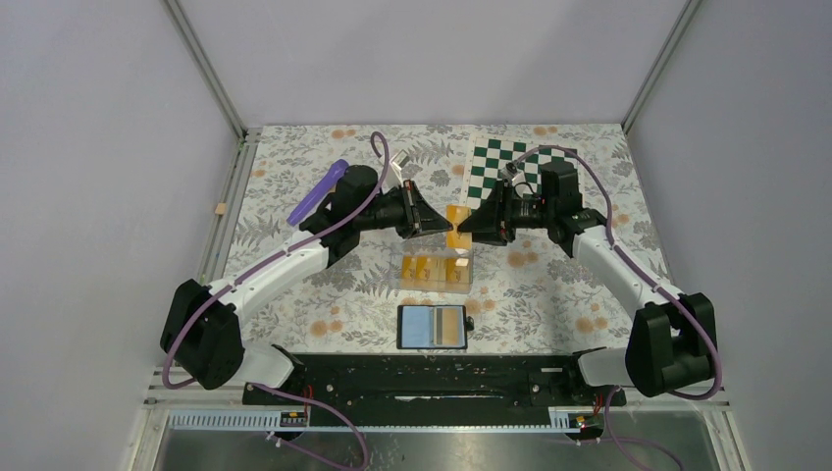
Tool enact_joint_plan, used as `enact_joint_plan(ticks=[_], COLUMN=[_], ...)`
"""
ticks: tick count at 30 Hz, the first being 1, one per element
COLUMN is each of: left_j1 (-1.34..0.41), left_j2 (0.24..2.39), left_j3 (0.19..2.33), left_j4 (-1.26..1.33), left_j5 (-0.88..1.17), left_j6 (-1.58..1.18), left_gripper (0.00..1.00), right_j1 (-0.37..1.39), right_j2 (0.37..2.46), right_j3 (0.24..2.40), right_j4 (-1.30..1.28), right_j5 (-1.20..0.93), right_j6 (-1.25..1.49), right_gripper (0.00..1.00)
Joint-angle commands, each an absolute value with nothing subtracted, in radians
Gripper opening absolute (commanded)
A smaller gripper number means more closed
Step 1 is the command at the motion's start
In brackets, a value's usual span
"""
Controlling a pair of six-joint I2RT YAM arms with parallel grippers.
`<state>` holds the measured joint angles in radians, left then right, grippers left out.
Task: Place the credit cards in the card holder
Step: Pick up the credit card from the storage box.
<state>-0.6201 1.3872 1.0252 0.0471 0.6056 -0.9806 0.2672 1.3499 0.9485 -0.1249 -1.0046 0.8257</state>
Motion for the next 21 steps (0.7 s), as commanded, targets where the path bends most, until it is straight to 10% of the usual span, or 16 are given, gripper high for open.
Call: enact_joint_plan(ticks=[1, 11, 16, 21], left_j1=[-0.615, -0.617, -0.617, -0.617], left_j2=[1.364, 1.370, 1.371, 1.342], left_j3=[1.030, 1.031, 1.062, 1.073], left_j4=[0.104, 0.010, -0.079, -0.134], left_j5=[0.641, 0.603, 0.567, 0.511], left_j6=[-0.984, -0.934, -0.885, -0.847], left_gripper=[0.00, 0.00, 0.02, 0.43], right_j1=[0.267, 0.282, 0.298, 0.298], right_j2=[1.334, 1.324, 1.310, 1.304], right_j3=[0.918, 0.892, 0.958, 0.969], right_j4=[0.139, 0.235, -0.006, -0.089], right_j5=[-1.103, -1.118, -1.070, -1.059], right_j6=[0.990, 1.051, 0.874, 0.807], right_gripper=[0.45, 0.00, 0.00, 0.00])
